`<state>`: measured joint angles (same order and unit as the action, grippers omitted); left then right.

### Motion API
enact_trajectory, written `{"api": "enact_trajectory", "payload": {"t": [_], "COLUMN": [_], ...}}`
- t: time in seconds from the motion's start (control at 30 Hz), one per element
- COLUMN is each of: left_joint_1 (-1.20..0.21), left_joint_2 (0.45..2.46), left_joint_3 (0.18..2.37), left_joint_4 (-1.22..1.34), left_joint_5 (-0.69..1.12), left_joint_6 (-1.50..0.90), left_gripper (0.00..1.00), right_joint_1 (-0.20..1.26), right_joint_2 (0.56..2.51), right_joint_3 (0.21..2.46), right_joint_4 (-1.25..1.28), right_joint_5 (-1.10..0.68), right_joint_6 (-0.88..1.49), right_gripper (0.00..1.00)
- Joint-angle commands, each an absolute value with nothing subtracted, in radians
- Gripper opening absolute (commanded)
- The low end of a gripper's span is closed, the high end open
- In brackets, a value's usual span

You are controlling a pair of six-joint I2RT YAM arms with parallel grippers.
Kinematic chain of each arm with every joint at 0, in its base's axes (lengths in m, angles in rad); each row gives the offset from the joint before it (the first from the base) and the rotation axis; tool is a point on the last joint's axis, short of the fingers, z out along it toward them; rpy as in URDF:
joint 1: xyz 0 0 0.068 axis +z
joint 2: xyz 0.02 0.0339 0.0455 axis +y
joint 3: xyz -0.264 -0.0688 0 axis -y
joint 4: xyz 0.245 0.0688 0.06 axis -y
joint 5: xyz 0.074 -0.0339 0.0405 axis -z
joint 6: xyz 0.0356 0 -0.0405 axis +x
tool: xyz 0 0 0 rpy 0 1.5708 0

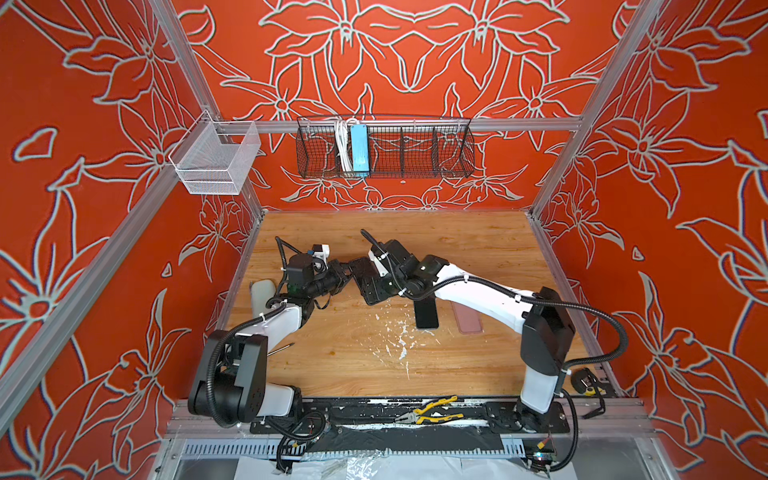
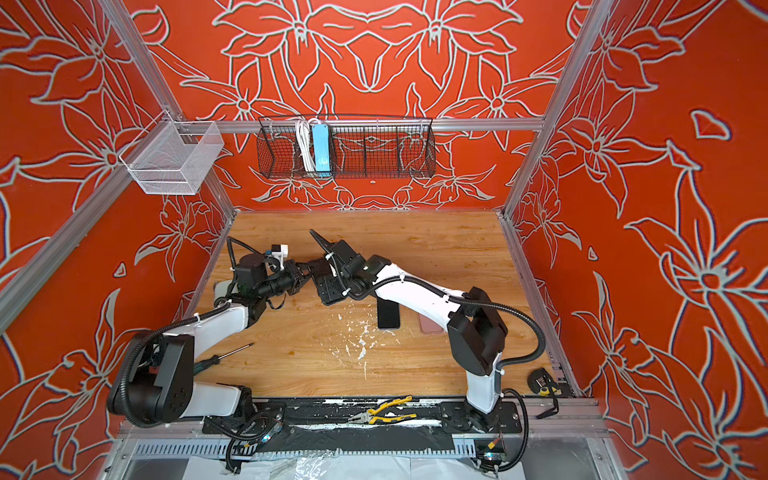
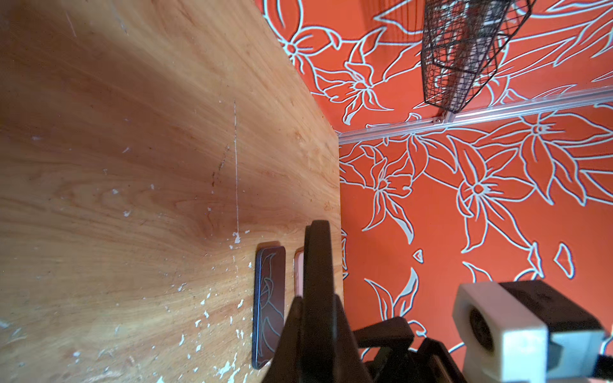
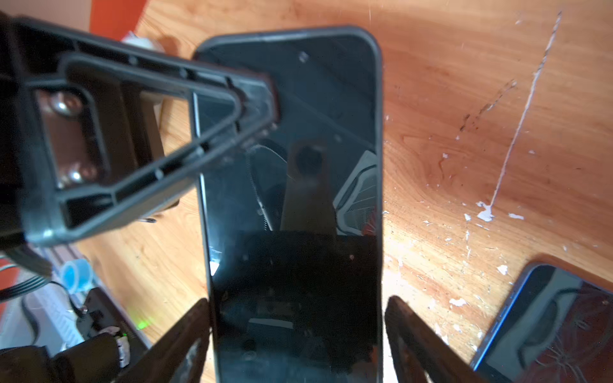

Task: Take the phone out of the phone case
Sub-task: Pass the phone, then remove the phone case from the phone.

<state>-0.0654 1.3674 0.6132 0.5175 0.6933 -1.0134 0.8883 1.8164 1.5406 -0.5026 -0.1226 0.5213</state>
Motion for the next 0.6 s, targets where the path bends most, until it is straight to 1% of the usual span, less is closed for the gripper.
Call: {"api": "enact_trajectory", "payload": {"t": [0.0,0.13,0.33,0.57], "left_joint_1": [-0.062,-0.053,-0.035,-0.018], "left_joint_2": [1.323,1.313,1.309,1.322], "left_joint_3": [0.628,0.634,0.631,0.655], "left_joint_4": [0.577,0.600,0.670,0.757], "left_joint_5": [0.685,0.686,0.688,0.692], "left_joint_6": [-1.049,-1.060,-1.092,-1.133], "left_gripper": [0.00,0.00,0.00,0.00], "right_joint_1": [0.876,0.854,0.803,0.751], "right_joint_2": [1.761,1.701,1.589,1.494], "right_joint_3": [1.503,1.431,1.261,1.119], "right_joint_4": [-0.431,-0.345,-0.150,-0.017], "right_joint_5": [-0.168,-0.232,-0.316,-0.387], "right_joint_6": [0.546,0.577,0.634,0.692], "right_gripper": [0.84,0.84,0.84,0.83]}}
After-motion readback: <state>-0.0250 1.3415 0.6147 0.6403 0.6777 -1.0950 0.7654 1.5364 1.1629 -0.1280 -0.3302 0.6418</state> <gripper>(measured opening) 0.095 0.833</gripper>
